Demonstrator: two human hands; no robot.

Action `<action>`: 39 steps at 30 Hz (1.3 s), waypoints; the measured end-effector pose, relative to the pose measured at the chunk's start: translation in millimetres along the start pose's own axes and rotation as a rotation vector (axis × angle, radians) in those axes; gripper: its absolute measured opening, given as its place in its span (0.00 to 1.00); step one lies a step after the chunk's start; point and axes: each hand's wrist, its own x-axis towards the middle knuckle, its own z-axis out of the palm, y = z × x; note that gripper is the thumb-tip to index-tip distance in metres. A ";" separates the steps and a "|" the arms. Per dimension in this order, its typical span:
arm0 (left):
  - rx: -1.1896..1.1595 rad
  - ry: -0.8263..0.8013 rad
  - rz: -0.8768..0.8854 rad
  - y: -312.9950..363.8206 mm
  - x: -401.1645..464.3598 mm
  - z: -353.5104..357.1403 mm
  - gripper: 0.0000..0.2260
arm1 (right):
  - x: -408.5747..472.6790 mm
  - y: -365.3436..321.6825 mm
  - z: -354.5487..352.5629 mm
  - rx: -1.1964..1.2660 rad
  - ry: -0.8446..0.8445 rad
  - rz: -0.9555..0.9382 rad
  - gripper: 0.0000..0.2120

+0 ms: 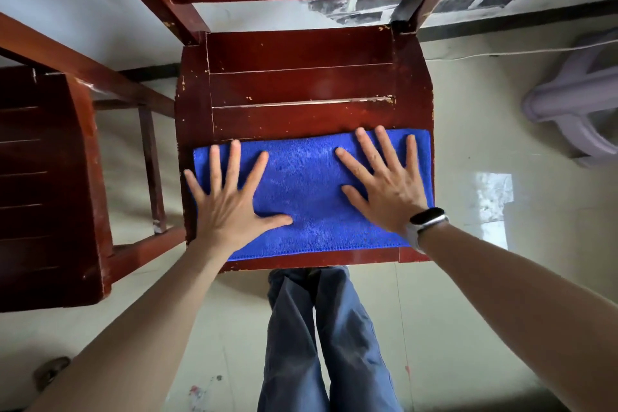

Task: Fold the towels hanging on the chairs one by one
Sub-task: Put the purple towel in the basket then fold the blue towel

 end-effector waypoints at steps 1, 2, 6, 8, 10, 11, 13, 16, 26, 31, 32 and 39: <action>0.002 0.002 -0.024 -6.2 -1.9 2.3 0.51 | -3.8 10.4 0.3 -0.002 -0.017 0.035 0.27; 0.004 -0.001 -0.044 -11.9 -3.9 4.2 0.51 | -7.8 20.5 1.6 0.000 -0.033 0.076 0.26; -0.037 0.008 -0.102 -23.0 -10.0 4.0 0.54 | -25.4 51.3 -2.8 0.113 -0.157 0.266 0.28; -0.065 0.004 -0.128 -21.7 -13.8 1.4 0.54 | -33.3 55.5 -9.2 0.266 -0.199 0.360 0.30; -0.057 0.022 -0.118 -15.7 -21.0 0.0 0.52 | -38.2 50.8 -17.8 0.408 -0.112 0.487 0.30; -0.048 0.034 -0.103 -12.0 -25.6 0.0 0.50 | -39.6 45.3 -22.5 0.444 -0.031 0.559 0.29; -0.054 0.054 -0.061 -5.2 -37.0 3.0 0.44 | -40.4 34.8 -26.0 0.548 0.028 0.734 0.20; -0.064 0.071 0.001 1.2 -53.7 12.3 0.32 | -34.5 26.4 -20.0 0.774 -0.071 1.050 0.11; -0.039 -0.002 -0.020 4.8 -58.6 23.7 0.30 | -18.5 21.5 -20.3 0.718 -0.292 1.124 0.09; -0.084 -0.031 -0.015 2.4 -57.9 21.7 0.31 | -26.7 20.7 -35.1 0.870 -0.219 1.116 0.03; -0.104 -0.043 -0.010 2.2 -57.7 20.5 0.31 | -27.4 22.7 -39.3 0.949 -0.189 1.132 0.04; -0.573 -0.020 -0.085 -1.0 -56.8 -4.9 0.24 | -26.4 13.8 -101.5 1.496 -0.302 0.758 0.06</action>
